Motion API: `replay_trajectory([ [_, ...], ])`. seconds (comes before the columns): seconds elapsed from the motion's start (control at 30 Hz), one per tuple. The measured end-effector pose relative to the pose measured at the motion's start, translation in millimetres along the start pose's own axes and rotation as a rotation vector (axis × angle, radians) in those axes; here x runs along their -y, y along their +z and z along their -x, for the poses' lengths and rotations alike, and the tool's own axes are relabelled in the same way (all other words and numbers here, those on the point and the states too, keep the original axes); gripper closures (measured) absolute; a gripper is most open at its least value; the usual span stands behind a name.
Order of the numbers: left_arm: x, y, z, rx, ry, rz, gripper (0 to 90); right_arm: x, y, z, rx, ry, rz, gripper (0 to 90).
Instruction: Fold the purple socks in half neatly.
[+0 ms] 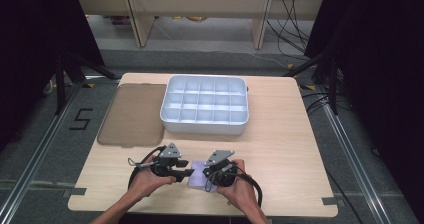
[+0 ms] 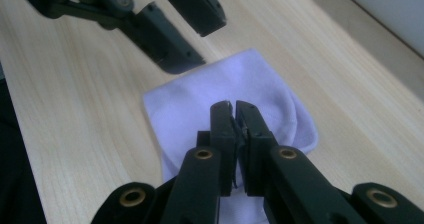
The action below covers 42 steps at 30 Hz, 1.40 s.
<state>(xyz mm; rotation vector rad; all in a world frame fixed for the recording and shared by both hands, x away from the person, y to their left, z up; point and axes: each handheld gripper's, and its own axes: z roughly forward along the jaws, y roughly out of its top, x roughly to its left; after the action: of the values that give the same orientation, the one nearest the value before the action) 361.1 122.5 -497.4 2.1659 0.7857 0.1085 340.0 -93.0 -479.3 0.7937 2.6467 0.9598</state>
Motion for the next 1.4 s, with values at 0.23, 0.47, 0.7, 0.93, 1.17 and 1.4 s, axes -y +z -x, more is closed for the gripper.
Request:
replay_trajectory([
  [0.23,8.7,9.0,1.7,0.006,-0.049,-0.042,52.0,4.0,2.0,-2.7,-0.006,-0.014,0.009,86.5],
  [0.47,9.8,11.0,6.7,0.015,-0.05,-0.042,57.8,4.6,-0.3,-2.6,-0.012,0.007,-0.006,85.9],
  [0.7,11.8,10.9,6.8,0.042,-0.066,-0.009,79.0,4.6,-0.1,-4.7,-0.015,0.003,-0.005,85.7],
  [0.93,8.3,4.3,9.2,0.043,-0.047,0.02,85.2,1.6,3.4,-11.5,-0.073,0.016,0.022,86.4],
  [1.17,2.9,-0.5,16.4,0.044,-0.016,0.035,85.8,3.5,21.3,-24.0,-0.094,-0.034,-0.044,87.6],
  [1.4,0.4,-4.4,18.1,0.042,0.004,0.044,85.8,-3.5,8.7,-13.3,-0.031,-0.033,0.012,89.0],
])
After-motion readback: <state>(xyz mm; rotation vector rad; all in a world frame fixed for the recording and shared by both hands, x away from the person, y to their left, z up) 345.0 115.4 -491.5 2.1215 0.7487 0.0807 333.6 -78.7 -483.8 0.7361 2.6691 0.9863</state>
